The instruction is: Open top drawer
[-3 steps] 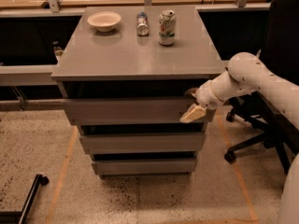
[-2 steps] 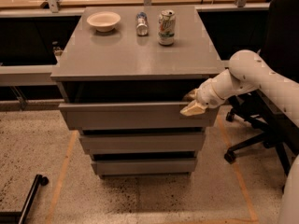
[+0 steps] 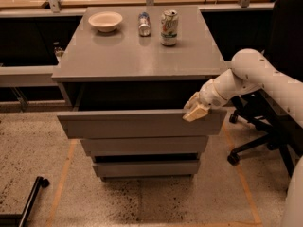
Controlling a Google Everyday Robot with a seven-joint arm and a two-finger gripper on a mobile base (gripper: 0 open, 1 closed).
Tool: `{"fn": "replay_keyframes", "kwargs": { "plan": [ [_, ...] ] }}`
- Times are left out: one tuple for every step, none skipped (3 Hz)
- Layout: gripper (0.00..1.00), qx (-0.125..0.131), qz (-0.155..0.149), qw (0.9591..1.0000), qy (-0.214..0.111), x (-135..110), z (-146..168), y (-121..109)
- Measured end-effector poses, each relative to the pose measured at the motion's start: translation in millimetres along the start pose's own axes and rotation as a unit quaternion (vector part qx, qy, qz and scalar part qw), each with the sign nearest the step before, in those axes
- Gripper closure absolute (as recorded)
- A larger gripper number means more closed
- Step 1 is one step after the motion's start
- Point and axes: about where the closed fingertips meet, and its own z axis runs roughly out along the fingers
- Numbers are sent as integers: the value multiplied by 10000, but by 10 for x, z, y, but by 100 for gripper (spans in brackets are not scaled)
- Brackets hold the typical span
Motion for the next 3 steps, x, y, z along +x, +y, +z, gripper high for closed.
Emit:
{"fn": "replay_keyframes", "kwargs": {
  "plan": [
    [70, -1, 0, 10000, 0, 0, 1, 0],
    [46, -278, 153, 9995, 36, 46, 89, 127],
    [24, -278, 155, 9995, 36, 8, 36, 123]
  ]
}}
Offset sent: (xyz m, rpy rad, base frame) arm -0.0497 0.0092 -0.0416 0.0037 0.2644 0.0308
